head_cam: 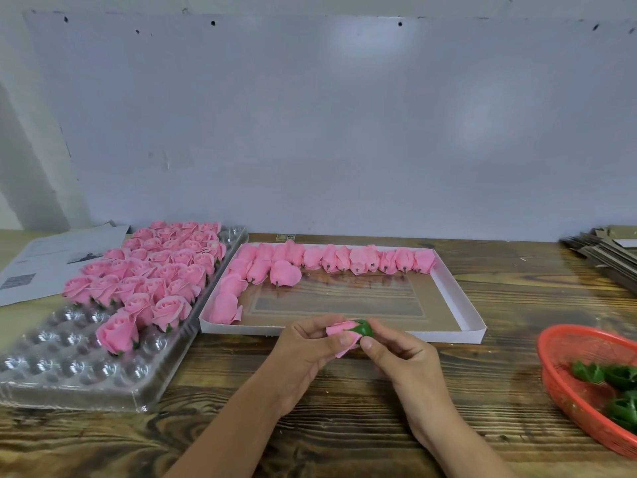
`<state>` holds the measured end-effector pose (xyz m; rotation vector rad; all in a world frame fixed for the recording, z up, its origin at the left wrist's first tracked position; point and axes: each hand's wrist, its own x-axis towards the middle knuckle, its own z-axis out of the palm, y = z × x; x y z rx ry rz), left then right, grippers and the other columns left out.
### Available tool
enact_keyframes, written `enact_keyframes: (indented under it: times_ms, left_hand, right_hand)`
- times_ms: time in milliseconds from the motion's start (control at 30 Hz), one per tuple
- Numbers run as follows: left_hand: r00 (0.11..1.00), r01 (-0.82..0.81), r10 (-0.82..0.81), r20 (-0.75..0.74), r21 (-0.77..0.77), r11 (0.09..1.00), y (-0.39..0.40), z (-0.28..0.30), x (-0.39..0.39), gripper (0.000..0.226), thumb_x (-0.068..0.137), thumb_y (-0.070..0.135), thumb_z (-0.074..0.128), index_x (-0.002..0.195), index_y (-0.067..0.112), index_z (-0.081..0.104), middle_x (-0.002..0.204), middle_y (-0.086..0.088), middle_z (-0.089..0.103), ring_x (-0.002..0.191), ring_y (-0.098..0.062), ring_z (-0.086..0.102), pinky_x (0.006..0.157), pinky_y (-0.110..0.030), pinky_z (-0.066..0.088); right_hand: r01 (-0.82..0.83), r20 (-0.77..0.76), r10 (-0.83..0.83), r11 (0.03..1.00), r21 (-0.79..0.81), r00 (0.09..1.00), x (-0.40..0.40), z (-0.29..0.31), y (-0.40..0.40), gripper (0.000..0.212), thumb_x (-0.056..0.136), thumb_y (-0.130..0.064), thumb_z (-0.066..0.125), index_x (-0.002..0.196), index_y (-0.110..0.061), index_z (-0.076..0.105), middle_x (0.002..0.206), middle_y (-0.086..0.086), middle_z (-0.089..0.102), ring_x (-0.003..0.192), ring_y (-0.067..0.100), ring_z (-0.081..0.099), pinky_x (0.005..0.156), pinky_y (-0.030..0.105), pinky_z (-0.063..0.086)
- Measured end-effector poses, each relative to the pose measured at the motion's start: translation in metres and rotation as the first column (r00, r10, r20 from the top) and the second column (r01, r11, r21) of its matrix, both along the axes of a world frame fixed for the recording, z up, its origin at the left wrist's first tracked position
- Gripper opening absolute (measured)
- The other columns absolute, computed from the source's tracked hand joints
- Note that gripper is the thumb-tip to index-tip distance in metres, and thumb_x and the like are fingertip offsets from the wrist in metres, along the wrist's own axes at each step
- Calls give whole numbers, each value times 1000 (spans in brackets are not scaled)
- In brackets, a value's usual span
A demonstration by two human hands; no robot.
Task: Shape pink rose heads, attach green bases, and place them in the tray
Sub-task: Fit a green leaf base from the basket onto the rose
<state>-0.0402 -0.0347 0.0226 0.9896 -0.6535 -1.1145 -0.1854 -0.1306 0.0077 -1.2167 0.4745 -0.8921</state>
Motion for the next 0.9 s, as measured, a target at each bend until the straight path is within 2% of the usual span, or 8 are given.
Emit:
enact_keyframes:
  times_ms: [67, 133, 267, 367, 567, 700, 900]
  left_hand:
    - [1000, -6, 6, -1, -9, 1000, 0, 1, 1, 30, 79, 6, 80, 109, 9, 78, 119, -19, 73, 110, -26, 71, 88, -26, 57]
    - [1000, -19, 19, 6, -4, 1000, 1, 2, 1, 30, 78, 5, 79, 107, 9, 79, 118, -19, 73, 109, -26, 72, 87, -26, 57]
    - [1000, -14, 14, 18, 16, 1000, 1, 2, 1, 31, 77, 5, 80, 108, 6, 78, 119, -20, 72, 111, -28, 71, 88, -27, 58]
    - [1000, -13, 12, 20, 23, 1000, 1, 2, 1, 33, 75, 8, 82, 108, 5, 78, 119, -20, 72, 113, -29, 70, 89, -28, 58]
    - [994, 11, -15, 104, 34, 999, 3, 3, 2, 36, 77, 17, 86, 110, 7, 78, 118, -18, 74, 113, -28, 70, 91, -27, 56]
    - [990, 4, -11, 137, 52, 999, 3, 2, 3, 32, 79, 15, 83, 110, 7, 78, 116, -18, 74, 111, -28, 71, 91, -29, 56]
    - [993, 27, -36, 114, 81, 996, 4, 1, 4, 37, 76, 12, 84, 111, 2, 76, 116, -21, 73, 110, -30, 70, 92, -32, 57]
  right_hand:
    - [-7, -29, 7, 1000, 1, 1000, -1, 0, 0, 29, 68, -22, 79, 96, -19, 81, 100, 5, 78, 94, 11, 73, 75, 16, 54]
    - [-26, -62, 26, 1000, 2, 998, -2, 2, 1, 26, 75, -30, 73, 99, -24, 81, 98, 2, 78, 85, 5, 68, 67, 18, 52]
    - [23, -78, -24, 1000, -21, 997, -3, 4, 1, 23, 73, -25, 74, 94, -25, 82, 90, 7, 78, 65, 6, 55, 58, 18, 48]
    - [38, -71, -40, 999, -25, 997, -5, 5, 0, 20, 71, -22, 75, 88, -17, 82, 87, 13, 76, 70, 11, 61, 59, 19, 52]
    - [32, -110, -34, 999, -19, 993, -6, 6, -2, 11, 78, -12, 74, 83, -17, 83, 83, 15, 76, 73, 15, 66, 65, 21, 56]
    - [33, -158, -53, 991, -127, 986, -8, 8, 0, 23, 84, -7, 73, 83, -27, 83, 83, 8, 77, 72, 11, 68, 66, 21, 57]
    - [20, -178, -52, 984, -175, 983, -11, 10, 1, 23, 83, -7, 74, 82, -29, 82, 81, 8, 77, 67, 11, 65, 67, 23, 57]
